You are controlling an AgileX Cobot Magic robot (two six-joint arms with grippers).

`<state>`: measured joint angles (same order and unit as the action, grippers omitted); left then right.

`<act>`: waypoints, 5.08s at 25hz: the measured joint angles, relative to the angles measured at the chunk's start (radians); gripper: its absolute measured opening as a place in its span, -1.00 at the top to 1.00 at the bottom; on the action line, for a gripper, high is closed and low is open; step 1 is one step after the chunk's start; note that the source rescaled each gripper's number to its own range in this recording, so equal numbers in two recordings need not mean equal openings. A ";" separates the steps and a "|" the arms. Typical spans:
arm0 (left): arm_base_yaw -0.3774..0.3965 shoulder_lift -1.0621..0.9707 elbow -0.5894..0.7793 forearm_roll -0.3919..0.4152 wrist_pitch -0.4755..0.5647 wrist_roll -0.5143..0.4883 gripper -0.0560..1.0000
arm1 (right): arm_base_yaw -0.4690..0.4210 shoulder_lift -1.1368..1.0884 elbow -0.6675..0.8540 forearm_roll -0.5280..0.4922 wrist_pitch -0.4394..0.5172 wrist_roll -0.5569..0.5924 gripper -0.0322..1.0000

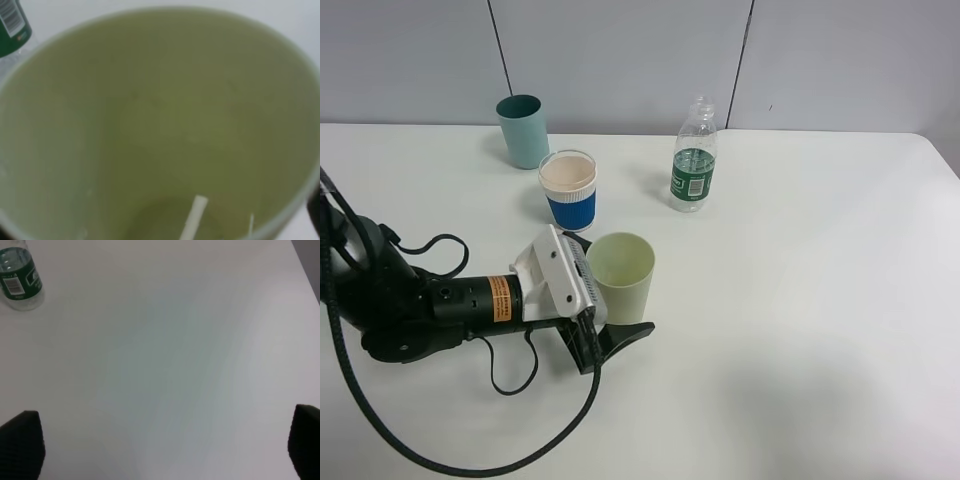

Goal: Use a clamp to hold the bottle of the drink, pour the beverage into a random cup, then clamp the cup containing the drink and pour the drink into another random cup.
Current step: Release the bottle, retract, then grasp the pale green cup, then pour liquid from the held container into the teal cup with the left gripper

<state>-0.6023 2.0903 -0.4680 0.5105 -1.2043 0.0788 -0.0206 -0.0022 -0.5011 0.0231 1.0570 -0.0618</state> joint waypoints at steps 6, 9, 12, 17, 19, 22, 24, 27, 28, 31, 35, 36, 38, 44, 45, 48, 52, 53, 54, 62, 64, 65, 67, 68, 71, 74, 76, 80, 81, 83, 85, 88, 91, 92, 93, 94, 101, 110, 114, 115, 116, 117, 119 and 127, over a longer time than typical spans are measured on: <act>0.000 0.012 -0.016 0.002 -0.001 0.001 -0.98 | 0.000 0.000 0.000 0.000 0.000 0.000 -0.89; 0.000 0.012 -0.016 0.002 -0.001 -0.003 -0.42 | 0.000 0.000 0.000 0.000 0.000 0.000 -0.89; 0.000 0.012 -0.016 -0.002 -0.005 -0.018 0.89 | 0.000 0.000 0.000 0.000 0.000 0.000 -0.89; 0.000 0.014 -0.016 -0.011 -0.005 -0.023 0.81 | 0.000 0.000 0.000 0.000 0.000 0.000 -0.89; 0.000 0.014 -0.016 -0.013 -0.005 -0.023 0.81 | 0.000 0.000 0.000 0.000 0.000 0.000 -0.89; 0.000 0.014 -0.016 -0.021 -0.005 -0.023 0.81 | 0.000 0.000 0.000 0.000 0.000 0.000 -0.89; 0.000 0.014 -0.016 -0.042 -0.005 -0.026 0.81 | 0.000 0.000 0.000 0.000 0.000 0.000 -0.89; 0.000 0.010 -0.016 -0.093 -0.003 -0.055 0.81 | 0.000 0.000 0.000 0.000 0.000 0.000 -0.89; 0.000 0.004 -0.016 -0.112 0.003 -0.071 0.81 | 0.000 0.000 0.000 0.000 0.000 0.000 -0.89; 0.000 -0.022 -0.013 -0.174 0.013 -0.119 0.81 | 0.000 0.000 0.000 0.000 0.000 0.000 -0.89; 0.000 -0.077 0.022 -0.304 0.012 -0.148 0.81 | 0.000 0.000 0.000 0.000 0.000 0.000 -0.89; 0.000 -0.089 0.033 -0.337 0.013 -0.149 0.81 | 0.000 0.000 0.000 0.000 0.000 0.000 -0.89; 0.000 -0.122 0.061 -0.420 0.013 -0.151 0.81 | 0.000 0.000 0.000 0.000 0.000 0.000 -0.89; 0.000 -0.222 0.113 -0.692 0.023 -0.150 0.81 | 0.000 0.000 0.000 0.000 0.000 0.000 -0.89; 0.000 -0.237 0.115 -0.742 0.035 -0.144 0.81 | 0.000 0.000 0.000 0.000 0.000 0.000 -0.89; 0.000 -0.275 0.115 -0.876 0.072 -0.142 0.81 | 0.000 0.000 0.000 0.000 0.000 0.000 -0.89; 0.006 -0.314 0.115 -1.053 0.084 -0.091 0.81 | 0.000 0.000 0.000 0.000 0.000 0.000 -0.89; 0.019 -0.318 0.115 -1.067 0.084 -0.067 0.81 | 0.000 0.000 0.000 0.000 0.000 0.000 -0.89; 0.033 -0.320 0.115 -1.066 0.085 -0.053 0.81 | 0.000 0.000 0.000 0.000 0.000 0.000 -0.89; 0.231 -0.320 0.115 -0.951 0.103 -0.079 0.81 | 0.000 0.000 0.000 0.000 0.000 0.000 -0.89; 0.279 -0.320 0.115 -0.900 0.102 -0.079 0.81 | 0.000 0.000 0.000 0.000 0.000 0.000 -0.89; 0.298 -0.320 0.114 -0.881 0.102 -0.079 0.81 | 0.000 0.000 0.000 0.000 0.000 0.000 -0.89; 0.341 -0.320 0.102 -0.852 0.112 -0.072 0.81 | 0.000 0.000 0.000 0.000 0.000 0.000 -0.89; 0.357 -0.320 0.091 -0.843 0.124 -0.058 0.81 | 0.000 0.000 0.000 0.000 0.000 0.000 -0.89; 0.402 -0.320 0.033 -0.786 0.190 0.016 0.81 | 0.000 0.000 0.000 0.000 0.000 0.000 -0.89; 0.439 -0.320 -0.031 -0.729 0.282 0.044 0.81 | 0.000 0.000 0.000 0.000 0.000 0.000 -0.89; 0.454 -0.320 -0.072 -0.723 0.325 0.049 0.81 | 0.000 0.000 0.000 0.000 0.000 0.000 -0.89; 0.470 -0.320 -0.162 -0.723 0.397 0.093 0.81 | 0.000 0.000 0.000 0.000 0.000 0.000 -0.89; 0.470 -0.319 -0.186 -0.724 0.420 0.111 0.81 | 0.000 0.000 0.000 0.000 0.000 0.000 -0.89; 0.470 -0.319 -0.230 -0.726 0.464 0.149 0.81 | 0.000 0.000 0.000 0.000 0.000 0.001 -0.89; 0.470 -0.317 -0.277 -0.742 0.506 0.198 0.81 | 0.000 0.000 0.000 0.000 0.000 0.001 -0.89; 0.470 -0.304 -0.334 -0.790 0.542 0.294 0.81 | 0.000 0.000 0.000 0.000 0.000 0.001 -0.89; 0.470 -0.286 -0.371 -0.889 0.567 0.409 0.81 | 0.000 0.000 0.000 0.000 0.000 0.001 -0.89; 0.470 -0.279 -0.381 -0.929 0.573 0.443 0.81 | 0.000 0.000 0.000 0.000 0.000 0.001 -0.89; 0.470 -0.272 -0.390 -0.961 0.581 0.471 0.81 | 0.000 0.000 0.000 0.000 0.000 0.001 -0.89; 0.470 -0.267 -0.399 -0.992 0.582 0.502 0.81 | 0.000 0.000 0.000 0.000 0.000 0.001 -0.89; 0.461 -0.239 -0.457 -1.121 0.586 0.702 0.81 | 0.000 0.000 0.000 0.000 0.000 0.001 -0.89; 0.441 -0.184 -0.532 -1.337 0.586 1.016 0.81 | 0.000 0.000 0.000 0.000 0.000 0.001 -0.89; 0.415 -0.148 -0.576 -1.406 0.585 1.135 0.81 | 0.000 0.000 0.000 0.000 0.000 0.001 -0.89; 0.413 -0.140 -0.586 -1.416 0.585 1.145 0.81 | 0.000 0.000 0.000 0.000 0.000 0.001 -0.89; 0.411 -0.130 -0.600 -1.431 0.586 1.152 0.81 | 0.000 0.000 0.000 0.000 0.000 0.001 -0.89; 0.411 -0.121 -0.613 -1.448 0.586 1.160 0.81 | 0.000 0.000 0.000 0.000 0.000 0.001 -0.89; 0.409 -0.106 -0.637 -1.489 0.585 1.199 0.81 | 0.000 0.000 0.000 0.000 0.000 0.001 -0.89; 0.373 -0.038 -0.734 -1.579 0.576 1.466 0.81 | 0.000 0.000 0.000 0.000 0.000 0.001 -0.89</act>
<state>-0.2297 2.0526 -1.2015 -1.0690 -0.6282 1.5451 -0.0206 -0.0022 -0.5011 0.0231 1.0570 -0.0607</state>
